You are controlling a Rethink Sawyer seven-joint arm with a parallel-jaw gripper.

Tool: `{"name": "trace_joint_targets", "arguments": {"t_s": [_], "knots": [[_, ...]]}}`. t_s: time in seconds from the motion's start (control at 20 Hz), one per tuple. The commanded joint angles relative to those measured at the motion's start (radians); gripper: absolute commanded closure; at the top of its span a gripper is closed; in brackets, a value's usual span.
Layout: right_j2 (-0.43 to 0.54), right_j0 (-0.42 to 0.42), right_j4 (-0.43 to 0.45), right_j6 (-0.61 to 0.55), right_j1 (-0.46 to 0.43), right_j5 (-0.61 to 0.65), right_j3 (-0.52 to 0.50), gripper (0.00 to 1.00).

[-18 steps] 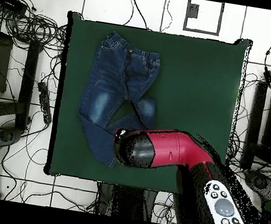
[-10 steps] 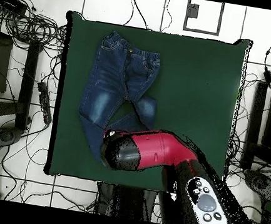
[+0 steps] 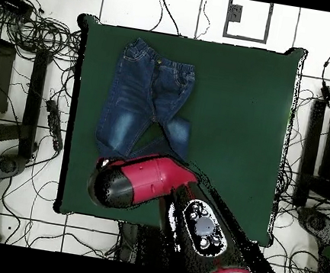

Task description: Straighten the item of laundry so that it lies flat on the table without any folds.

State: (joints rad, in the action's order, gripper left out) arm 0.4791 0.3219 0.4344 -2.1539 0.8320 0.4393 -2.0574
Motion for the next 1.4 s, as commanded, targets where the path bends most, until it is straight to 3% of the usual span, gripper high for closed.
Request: {"name": "trace_joint_targets", "arguments": {"t_s": [0.05,0.3,0.95,1.4], "knots": [[-0.035,-0.052,0.033,-0.108,-0.088,-0.062,-0.002,0.00],[-0.087,-0.091,0.046,-0.102,-0.118,-0.093,0.022,0.00],[-0.140,-0.060,0.129,-0.015,-0.218,-0.153,0.059,0.00],[-0.170,-0.070,0.187,-0.026,-0.273,-0.189,0.087,0.00]]}}
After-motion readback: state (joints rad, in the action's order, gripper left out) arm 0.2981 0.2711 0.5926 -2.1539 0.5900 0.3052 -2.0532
